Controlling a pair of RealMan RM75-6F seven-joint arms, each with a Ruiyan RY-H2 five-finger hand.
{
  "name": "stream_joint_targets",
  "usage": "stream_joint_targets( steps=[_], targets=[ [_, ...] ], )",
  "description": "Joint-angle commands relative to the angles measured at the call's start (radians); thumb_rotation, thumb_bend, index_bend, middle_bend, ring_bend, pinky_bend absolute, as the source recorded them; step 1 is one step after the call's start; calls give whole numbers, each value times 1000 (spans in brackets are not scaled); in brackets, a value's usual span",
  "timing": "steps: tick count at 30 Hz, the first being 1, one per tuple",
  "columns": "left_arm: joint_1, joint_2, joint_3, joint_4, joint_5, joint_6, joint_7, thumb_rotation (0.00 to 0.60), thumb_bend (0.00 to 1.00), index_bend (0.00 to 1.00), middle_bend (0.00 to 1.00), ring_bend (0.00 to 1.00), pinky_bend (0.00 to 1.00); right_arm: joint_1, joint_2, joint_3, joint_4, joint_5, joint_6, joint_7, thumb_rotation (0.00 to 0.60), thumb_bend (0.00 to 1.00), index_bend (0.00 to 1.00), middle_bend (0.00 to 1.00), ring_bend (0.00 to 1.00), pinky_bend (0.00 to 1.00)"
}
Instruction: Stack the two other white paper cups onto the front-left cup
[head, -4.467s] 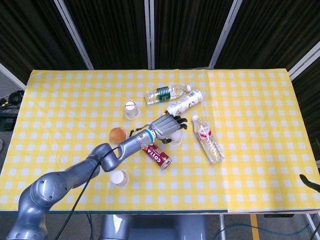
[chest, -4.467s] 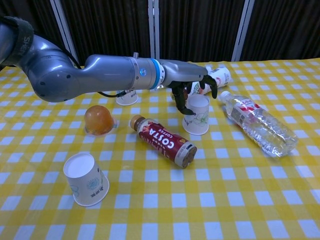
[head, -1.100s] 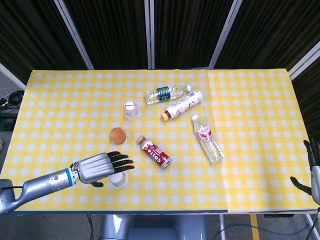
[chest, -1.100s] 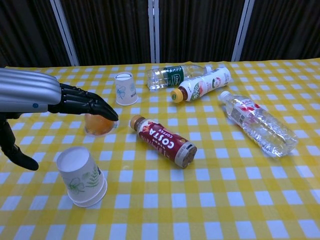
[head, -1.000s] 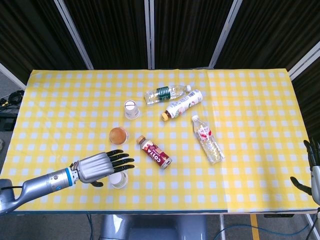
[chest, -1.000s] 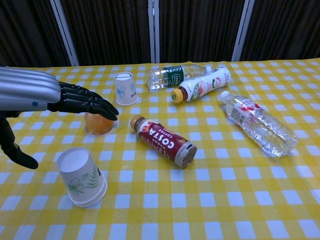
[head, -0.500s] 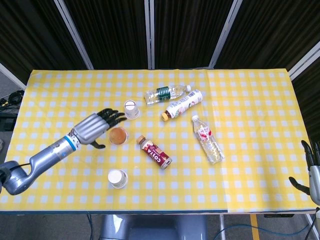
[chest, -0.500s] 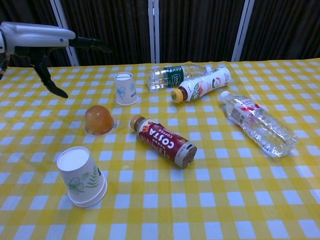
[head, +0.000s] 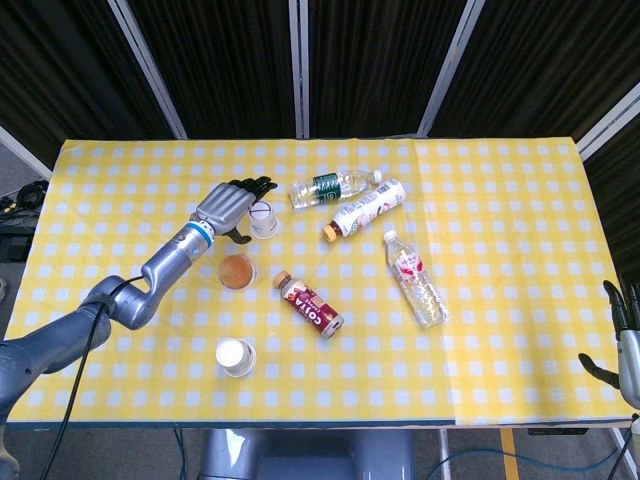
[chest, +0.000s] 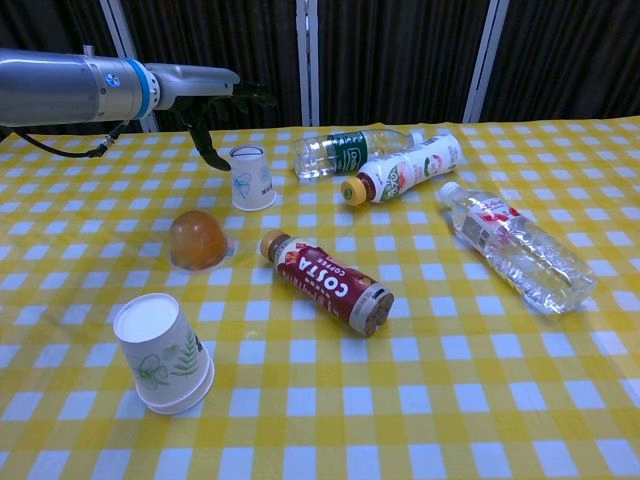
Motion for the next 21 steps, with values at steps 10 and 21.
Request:
stream_joint_targets(
  steps=[10, 21],
  targets=[
    [-38, -133, -25, 196, -67, -76, 55, 600, 273, 118, 137, 176, 264, 1, 3, 7, 16, 25, -13, 19, 600, 0, 0, 0, 0, 0],
    [-28, -201, -26, 300, -36, -84, -14, 600, 316, 295, 334, 350, 513, 3, 2, 9, 20, 31, -17, 22, 600, 0, 0, 0, 0, 0]
  ],
)
